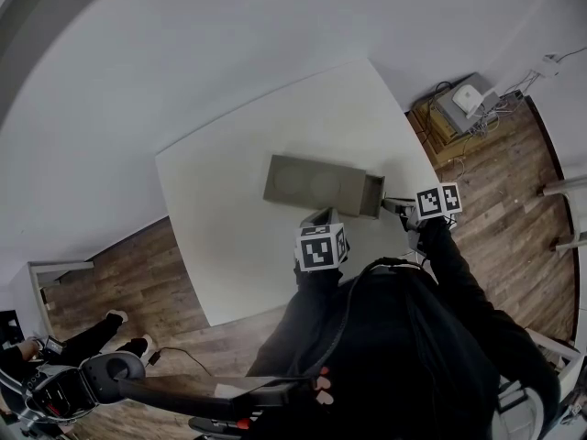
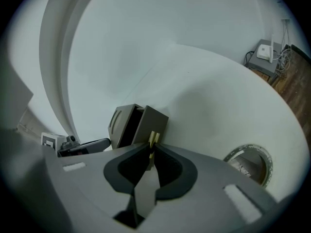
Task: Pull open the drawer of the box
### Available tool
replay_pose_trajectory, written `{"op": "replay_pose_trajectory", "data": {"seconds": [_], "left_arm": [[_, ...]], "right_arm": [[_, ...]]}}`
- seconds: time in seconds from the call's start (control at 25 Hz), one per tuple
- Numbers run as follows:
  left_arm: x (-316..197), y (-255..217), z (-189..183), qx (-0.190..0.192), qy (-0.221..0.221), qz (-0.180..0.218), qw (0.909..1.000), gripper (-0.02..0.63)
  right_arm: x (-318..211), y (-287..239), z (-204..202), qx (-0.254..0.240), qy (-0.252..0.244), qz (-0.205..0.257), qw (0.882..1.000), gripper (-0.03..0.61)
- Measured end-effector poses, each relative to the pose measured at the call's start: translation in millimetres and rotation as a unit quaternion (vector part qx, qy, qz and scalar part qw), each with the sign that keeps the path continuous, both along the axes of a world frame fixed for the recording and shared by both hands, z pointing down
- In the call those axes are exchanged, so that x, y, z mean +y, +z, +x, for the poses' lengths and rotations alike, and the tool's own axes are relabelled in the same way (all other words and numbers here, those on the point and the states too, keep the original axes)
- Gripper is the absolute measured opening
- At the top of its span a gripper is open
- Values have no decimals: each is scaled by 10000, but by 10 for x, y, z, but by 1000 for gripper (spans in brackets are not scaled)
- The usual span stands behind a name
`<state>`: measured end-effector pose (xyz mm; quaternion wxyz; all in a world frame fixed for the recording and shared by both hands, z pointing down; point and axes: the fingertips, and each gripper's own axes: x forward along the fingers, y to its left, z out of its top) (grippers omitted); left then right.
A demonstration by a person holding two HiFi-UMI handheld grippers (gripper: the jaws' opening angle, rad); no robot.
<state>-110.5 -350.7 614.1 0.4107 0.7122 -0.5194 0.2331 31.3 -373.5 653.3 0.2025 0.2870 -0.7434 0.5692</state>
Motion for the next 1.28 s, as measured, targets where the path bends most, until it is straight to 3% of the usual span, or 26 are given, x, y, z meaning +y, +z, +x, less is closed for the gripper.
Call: {"op": "replay_pose_trajectory", "data": {"seconds": [1.28], "left_arm": [[56,-46,34,31,11,10,10000,-6]], "right_arm": [[98,-47,223,55,107,-5,9999,29]]}}
